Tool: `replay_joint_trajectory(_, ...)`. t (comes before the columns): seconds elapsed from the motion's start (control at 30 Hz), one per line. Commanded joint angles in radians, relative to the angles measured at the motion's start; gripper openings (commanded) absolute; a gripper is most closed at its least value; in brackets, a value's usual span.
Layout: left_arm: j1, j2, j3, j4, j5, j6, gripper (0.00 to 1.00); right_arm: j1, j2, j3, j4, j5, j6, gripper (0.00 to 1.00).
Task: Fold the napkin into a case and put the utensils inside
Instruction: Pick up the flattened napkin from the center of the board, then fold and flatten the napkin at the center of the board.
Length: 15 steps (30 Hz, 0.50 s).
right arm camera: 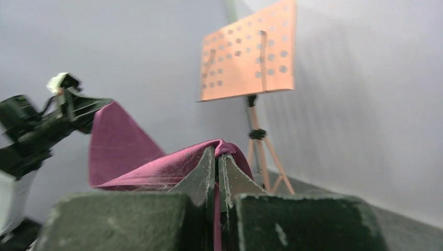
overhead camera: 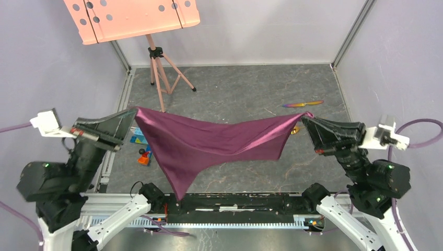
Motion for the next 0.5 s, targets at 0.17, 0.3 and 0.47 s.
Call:
replay_joint_trajectory(0.17, 0.010, 0.452, 0.027, -0.151, -0.484, 0.113, 0.02, -0.005, 0.311, 0.018, -0.213, 0.699, -0.023, 0.00)
replay_joint_trajectory(0.3, 0.217, 0.644, 0.024, -0.109, -0.359, 0.082, 0.02, -0.026, 0.520, 0.020, -0.077, 0.782, -0.109, 0.00)
replay_joint_trajectory(0.47, 0.424, 0.849, -0.049, 0.018, -0.121, -0.025, 0.02, -0.120, 0.744, 0.012, 0.086, 0.752, -0.143, 0.00)
